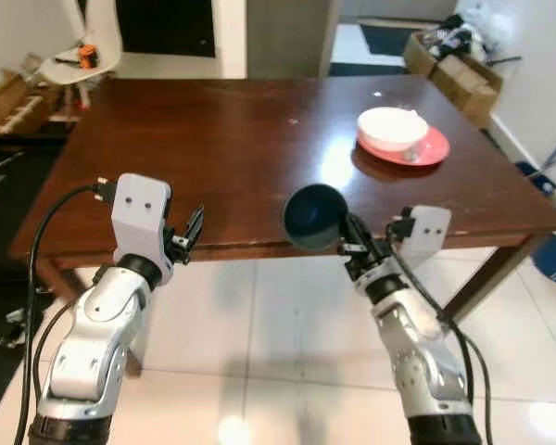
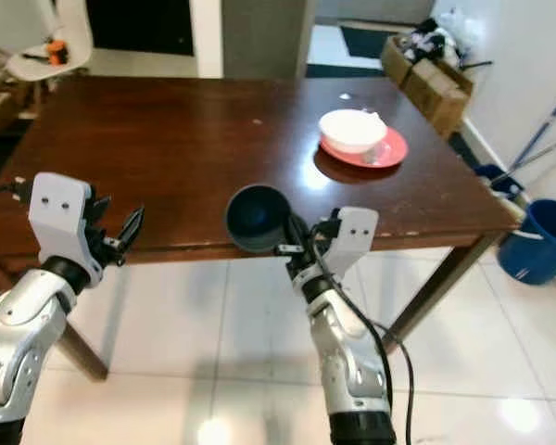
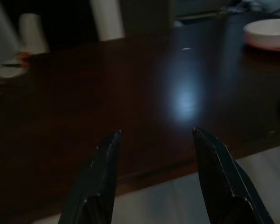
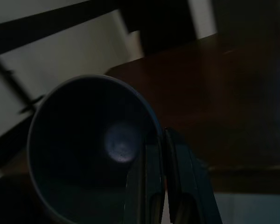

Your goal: Setting the table

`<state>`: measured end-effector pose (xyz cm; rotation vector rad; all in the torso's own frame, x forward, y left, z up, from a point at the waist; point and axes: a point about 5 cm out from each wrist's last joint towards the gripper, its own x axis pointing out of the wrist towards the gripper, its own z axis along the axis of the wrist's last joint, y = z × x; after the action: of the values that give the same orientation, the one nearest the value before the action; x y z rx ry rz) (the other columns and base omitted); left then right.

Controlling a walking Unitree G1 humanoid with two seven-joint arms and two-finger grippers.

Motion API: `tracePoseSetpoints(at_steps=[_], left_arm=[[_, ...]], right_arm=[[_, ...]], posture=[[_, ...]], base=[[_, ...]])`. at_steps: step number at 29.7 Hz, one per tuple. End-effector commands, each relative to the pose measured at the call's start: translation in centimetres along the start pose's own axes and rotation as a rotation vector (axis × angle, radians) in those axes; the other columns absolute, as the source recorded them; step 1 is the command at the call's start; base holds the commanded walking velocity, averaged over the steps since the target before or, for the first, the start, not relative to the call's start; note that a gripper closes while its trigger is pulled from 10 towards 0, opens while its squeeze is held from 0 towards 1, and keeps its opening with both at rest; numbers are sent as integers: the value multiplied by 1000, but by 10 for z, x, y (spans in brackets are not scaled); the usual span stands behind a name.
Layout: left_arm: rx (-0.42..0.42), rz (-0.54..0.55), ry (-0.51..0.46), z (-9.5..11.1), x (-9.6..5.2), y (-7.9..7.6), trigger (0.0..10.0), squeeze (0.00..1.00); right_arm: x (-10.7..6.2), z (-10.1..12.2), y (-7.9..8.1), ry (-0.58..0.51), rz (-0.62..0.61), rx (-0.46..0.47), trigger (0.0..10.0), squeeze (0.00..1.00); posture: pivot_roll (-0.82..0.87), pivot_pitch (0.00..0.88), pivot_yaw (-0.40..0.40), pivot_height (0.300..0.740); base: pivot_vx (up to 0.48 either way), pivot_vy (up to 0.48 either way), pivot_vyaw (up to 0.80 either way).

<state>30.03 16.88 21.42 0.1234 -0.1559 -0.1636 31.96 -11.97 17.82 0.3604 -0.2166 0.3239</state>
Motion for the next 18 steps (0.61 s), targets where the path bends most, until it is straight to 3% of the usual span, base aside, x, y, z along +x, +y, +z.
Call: tracePoseSetpoints(at_steps=[1, 18], left_arm=[[-3, -5, 13, -3, -1, -1, 10000, 0], [-19, -21, 6, -2, -1, -4, 10000, 0]], right_arm=[[-3, 0, -6, 6, -22, -3, 10000, 0], [-2, 0, -7, 11, -25, 3, 10000, 0]], posture=[[62, 58, 65, 740], [60, 56, 64, 740]], base=[[0, 0, -800], [0, 0, -800]])
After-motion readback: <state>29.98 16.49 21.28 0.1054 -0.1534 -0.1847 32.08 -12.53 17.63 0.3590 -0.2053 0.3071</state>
